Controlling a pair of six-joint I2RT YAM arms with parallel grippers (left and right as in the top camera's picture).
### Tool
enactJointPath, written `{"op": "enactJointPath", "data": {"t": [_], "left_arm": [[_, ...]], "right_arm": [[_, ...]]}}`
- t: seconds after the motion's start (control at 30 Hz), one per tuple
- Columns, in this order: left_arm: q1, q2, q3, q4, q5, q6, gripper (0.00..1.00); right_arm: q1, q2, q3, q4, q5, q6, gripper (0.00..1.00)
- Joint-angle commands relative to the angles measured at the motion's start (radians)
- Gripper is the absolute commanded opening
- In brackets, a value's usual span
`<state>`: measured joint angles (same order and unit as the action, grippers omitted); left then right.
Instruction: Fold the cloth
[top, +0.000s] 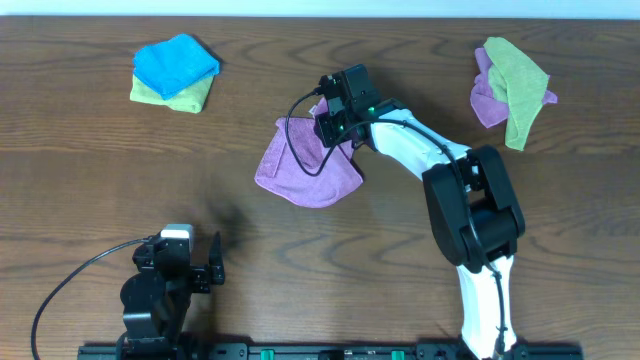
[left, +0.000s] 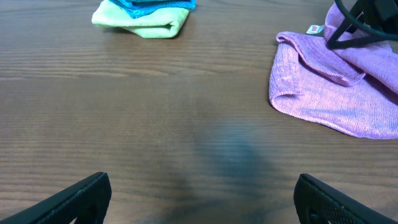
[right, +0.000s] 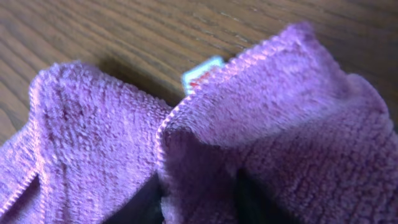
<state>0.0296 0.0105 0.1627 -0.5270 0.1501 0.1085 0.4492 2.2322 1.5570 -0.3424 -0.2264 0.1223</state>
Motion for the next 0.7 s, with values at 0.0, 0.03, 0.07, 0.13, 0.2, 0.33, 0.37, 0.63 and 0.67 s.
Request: {"op": "enactJointPath", "data": {"t": [0.0, 0.03, 0.07, 0.13, 0.2, 0.33, 0.37, 0.63, 0.67], "left_arm": [[-0.004, -0.006, -0.005, 0.0, -0.001, -0.004, 0.96], [-0.004, -0.006, -0.005, 0.0, -0.001, -0.004, 0.95], [-0.004, -0.006, -0.005, 0.0, -0.001, -0.004, 0.95], [-0.004, -0.006, -0.005, 0.0, -0.001, -0.004, 0.95], [-0.004, -0.006, -0.005, 0.0, -0.001, -0.004, 0.95], [-0.004, -0.006, -0.005, 0.0, -0.001, -0.004, 0.96], [-0.004, -0.006, -0.005, 0.0, -0.001, -0.004, 0.95], [-0.004, -0.006, -0.005, 0.0, -0.001, -0.004, 0.95], [-0.004, -0.006, -0.005, 0.0, -0.002, -0.004, 0.95]], "right_arm": [[0.002, 0.013, 0.039, -0.01, -0.009, 0.003, 0.15], [0.0, 0.009, 0.049, -0.022, -0.007, 0.003, 0.07], [-0.004, 0.004, 0.061, -0.039, 0.002, 0.003, 0.01], [-0.008, -0.01, 0.09, -0.093, 0.042, 0.003, 0.01], [-0.013, -0.03, 0.122, -0.167, 0.097, 0.003, 0.01], [-0.027, -0.079, 0.141, -0.292, 0.193, 0.004, 0.01], [-0.033, -0.089, 0.141, -0.323, 0.208, 0.004, 0.01], [-0.098, -0.108, 0.141, -0.549, 0.372, 0.111, 0.02], [-0.111, -0.108, 0.141, -0.568, 0.394, 0.135, 0.02]]}}
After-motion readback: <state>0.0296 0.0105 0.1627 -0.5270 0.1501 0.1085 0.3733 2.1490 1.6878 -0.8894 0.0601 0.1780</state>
